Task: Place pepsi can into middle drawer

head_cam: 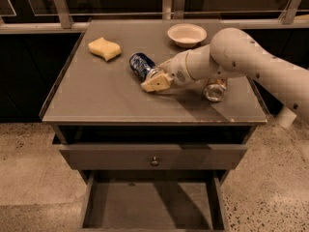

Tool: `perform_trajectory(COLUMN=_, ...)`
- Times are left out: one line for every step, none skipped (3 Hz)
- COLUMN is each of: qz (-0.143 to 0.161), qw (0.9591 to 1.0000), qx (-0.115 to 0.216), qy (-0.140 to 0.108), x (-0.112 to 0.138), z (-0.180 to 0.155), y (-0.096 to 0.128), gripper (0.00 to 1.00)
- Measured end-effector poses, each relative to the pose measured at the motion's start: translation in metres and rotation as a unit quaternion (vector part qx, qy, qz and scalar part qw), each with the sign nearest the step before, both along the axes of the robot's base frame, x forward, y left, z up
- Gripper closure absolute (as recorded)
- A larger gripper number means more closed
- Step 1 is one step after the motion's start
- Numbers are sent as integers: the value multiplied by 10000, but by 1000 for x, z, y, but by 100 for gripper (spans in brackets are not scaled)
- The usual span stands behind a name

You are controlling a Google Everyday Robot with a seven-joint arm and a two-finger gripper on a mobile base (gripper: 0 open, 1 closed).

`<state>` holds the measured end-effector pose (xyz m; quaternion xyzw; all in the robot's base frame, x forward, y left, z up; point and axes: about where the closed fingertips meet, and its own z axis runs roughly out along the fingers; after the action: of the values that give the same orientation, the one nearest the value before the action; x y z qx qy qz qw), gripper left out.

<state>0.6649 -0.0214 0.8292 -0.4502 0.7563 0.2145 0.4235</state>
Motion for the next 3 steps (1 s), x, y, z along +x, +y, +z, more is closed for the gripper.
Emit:
perform_trajectory(qz=0, qw=10000, qx=0, qy=0, x=0, z=0, y=0, gripper=89)
perform_trajectory(qz=1, qw=10000, qx=-1, qy=1, x=0, z=0, y=0, gripper=100)
perform_trajectory(qz=132, qw=9996, qx=-226, qy=139, x=-2, z=2, y=0, gripper=100)
